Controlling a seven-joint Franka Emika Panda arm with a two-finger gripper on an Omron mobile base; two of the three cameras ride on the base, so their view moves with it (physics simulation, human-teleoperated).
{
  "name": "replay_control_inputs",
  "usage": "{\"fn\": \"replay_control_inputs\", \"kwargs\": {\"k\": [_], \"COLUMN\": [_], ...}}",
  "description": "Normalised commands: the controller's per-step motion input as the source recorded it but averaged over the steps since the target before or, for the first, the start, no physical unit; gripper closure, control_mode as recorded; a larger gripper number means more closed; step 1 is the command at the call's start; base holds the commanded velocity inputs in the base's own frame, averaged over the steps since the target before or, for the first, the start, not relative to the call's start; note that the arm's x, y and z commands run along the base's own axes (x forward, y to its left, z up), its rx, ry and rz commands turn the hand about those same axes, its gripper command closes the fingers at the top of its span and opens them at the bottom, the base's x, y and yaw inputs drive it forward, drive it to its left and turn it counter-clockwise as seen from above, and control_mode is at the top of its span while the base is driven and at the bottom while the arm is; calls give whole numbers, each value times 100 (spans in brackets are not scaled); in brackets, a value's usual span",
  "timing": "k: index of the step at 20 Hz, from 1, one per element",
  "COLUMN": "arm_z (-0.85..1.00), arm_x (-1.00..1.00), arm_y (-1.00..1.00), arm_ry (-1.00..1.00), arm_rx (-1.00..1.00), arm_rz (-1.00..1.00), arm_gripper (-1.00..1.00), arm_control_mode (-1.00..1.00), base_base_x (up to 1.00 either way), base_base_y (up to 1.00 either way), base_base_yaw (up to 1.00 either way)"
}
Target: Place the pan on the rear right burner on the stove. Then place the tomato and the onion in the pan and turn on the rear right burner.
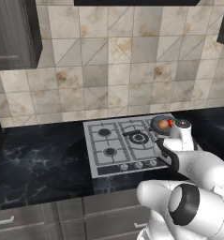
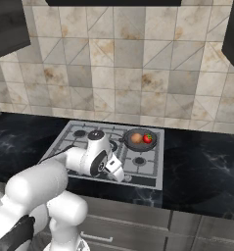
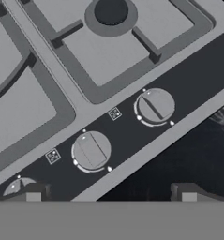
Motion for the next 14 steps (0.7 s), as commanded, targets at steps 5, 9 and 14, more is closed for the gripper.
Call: {"fn": "replay_control_inputs", "kwargs": {"k": [5, 9, 14], "arm_z": [-10, -17, -19], "arm_x": [0, 11, 17], "arm_y": [0, 1, 6], "arm_ry": [0, 0, 0], "arm_rx": [0, 0, -1], "arm_rz": [0, 0, 0], "arm_gripper": [-100, -100, -100], "arm_control_mode": [-100, -100, -100], "base_base_x": [0, 0, 0], "base_base_y": [0, 0, 0], "base_base_yaw": [0, 0, 0]}}
